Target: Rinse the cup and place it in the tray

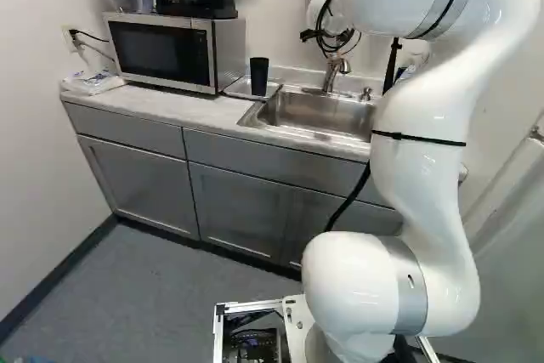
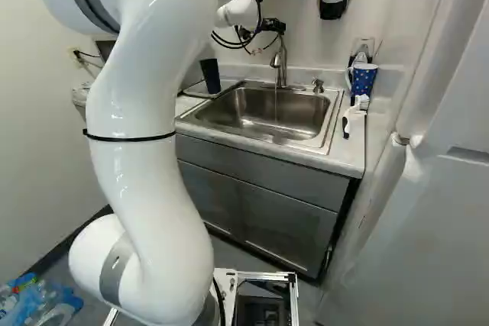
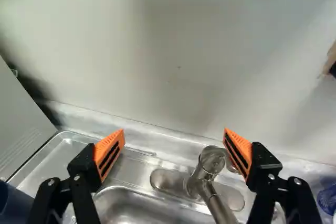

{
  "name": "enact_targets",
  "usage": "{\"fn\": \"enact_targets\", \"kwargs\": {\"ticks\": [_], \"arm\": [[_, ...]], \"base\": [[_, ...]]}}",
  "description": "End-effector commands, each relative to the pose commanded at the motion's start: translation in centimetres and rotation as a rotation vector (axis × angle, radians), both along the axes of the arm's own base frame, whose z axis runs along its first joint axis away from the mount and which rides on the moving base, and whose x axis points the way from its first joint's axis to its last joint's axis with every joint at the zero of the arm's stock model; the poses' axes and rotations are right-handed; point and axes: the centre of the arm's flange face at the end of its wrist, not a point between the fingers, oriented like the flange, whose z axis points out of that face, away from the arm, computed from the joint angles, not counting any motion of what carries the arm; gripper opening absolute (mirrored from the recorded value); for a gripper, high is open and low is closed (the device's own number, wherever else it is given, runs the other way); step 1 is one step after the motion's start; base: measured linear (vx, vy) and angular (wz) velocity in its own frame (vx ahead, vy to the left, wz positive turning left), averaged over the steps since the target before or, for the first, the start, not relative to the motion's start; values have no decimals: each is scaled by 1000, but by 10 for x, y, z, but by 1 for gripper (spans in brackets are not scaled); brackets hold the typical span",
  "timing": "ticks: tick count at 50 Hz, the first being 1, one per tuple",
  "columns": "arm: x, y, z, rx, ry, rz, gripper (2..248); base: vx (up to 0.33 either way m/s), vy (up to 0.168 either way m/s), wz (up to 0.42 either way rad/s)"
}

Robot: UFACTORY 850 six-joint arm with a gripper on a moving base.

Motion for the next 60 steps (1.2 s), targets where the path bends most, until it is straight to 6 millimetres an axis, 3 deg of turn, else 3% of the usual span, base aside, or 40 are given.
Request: {"fn": "enact_targets", "kwargs": {"ticks": [42,60], "arm": [[-1,0,-2,4,30,-4,247],[-18,21,8,-6,-55,35,247]], "base": [[0,0,0],[0,0,0]]}}
